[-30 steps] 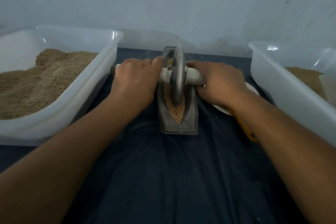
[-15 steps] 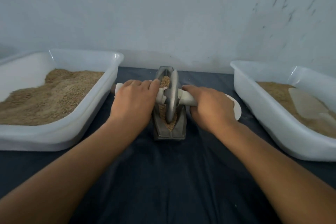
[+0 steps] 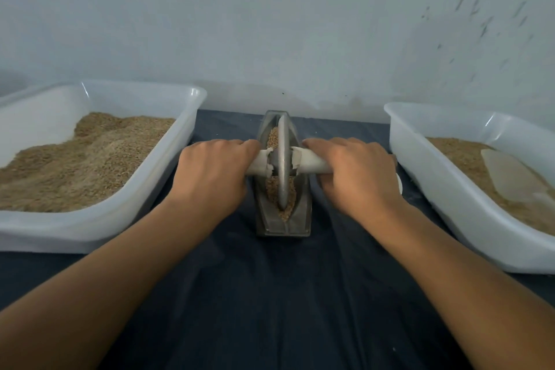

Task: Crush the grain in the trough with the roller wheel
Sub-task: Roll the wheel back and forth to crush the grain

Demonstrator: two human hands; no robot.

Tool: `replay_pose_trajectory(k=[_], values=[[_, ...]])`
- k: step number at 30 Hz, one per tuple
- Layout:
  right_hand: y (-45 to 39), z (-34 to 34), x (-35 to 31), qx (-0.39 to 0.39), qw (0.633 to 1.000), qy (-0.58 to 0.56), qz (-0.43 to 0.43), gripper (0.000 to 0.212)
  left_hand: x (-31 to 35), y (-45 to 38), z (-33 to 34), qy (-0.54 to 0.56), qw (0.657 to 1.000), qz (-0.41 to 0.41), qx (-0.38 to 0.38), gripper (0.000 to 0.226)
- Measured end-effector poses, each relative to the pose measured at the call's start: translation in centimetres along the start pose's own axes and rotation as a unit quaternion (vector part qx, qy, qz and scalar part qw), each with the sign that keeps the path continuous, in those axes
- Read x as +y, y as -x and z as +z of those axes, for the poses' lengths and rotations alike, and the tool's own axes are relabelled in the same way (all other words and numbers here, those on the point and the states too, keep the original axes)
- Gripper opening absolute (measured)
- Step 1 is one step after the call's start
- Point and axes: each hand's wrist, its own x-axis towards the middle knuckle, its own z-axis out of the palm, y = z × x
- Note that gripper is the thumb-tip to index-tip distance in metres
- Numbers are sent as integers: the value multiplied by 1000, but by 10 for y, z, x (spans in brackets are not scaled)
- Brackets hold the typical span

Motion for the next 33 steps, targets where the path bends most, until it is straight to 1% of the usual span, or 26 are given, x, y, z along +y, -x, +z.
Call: replay_pose_trajectory(k=[4, 8, 13, 15, 17, 21, 23, 28, 31, 33], values=[[1, -3, 3, -12, 1000, -16, 19, 43, 4, -4, -5, 14, 1000, -3, 12, 36], [3, -5, 2, -24, 999, -21, 19, 39, 5, -4, -4, 23, 1000, -4, -6, 37], [-2, -9, 2, 5, 1000, -6, 8, 49, 1, -7, -9, 23, 1000, -21, -5, 39], [-4, -10, 5, 13, 1000, 7, 9, 49, 2, -9, -9, 23, 1000, -18, -2, 40], [-6, -10, 9, 8, 1000, 11, 12, 47, 4, -9, -6, 29, 999, -11, -7, 39], [0, 1, 6, -38, 999, -23, 9, 40, 4, -5, 3, 37, 999, 5, -14, 38], [-1, 9, 5, -35, 999, -31, 1, 37, 1, -5, 8, 34, 999, 11, -18, 38], [-10, 24, 10, -33, 999, -3, 5, 38, 2, -11, 24, 9, 999, 29, -20, 44], [-22, 36, 14, -34, 999, 18, 7, 31, -3, -23, 35, 13, 999, 26, -30, 46], [-35, 43, 17, -40, 999, 32, 6, 30, -7, -32, 43, 17, 999, 19, -43, 47]])
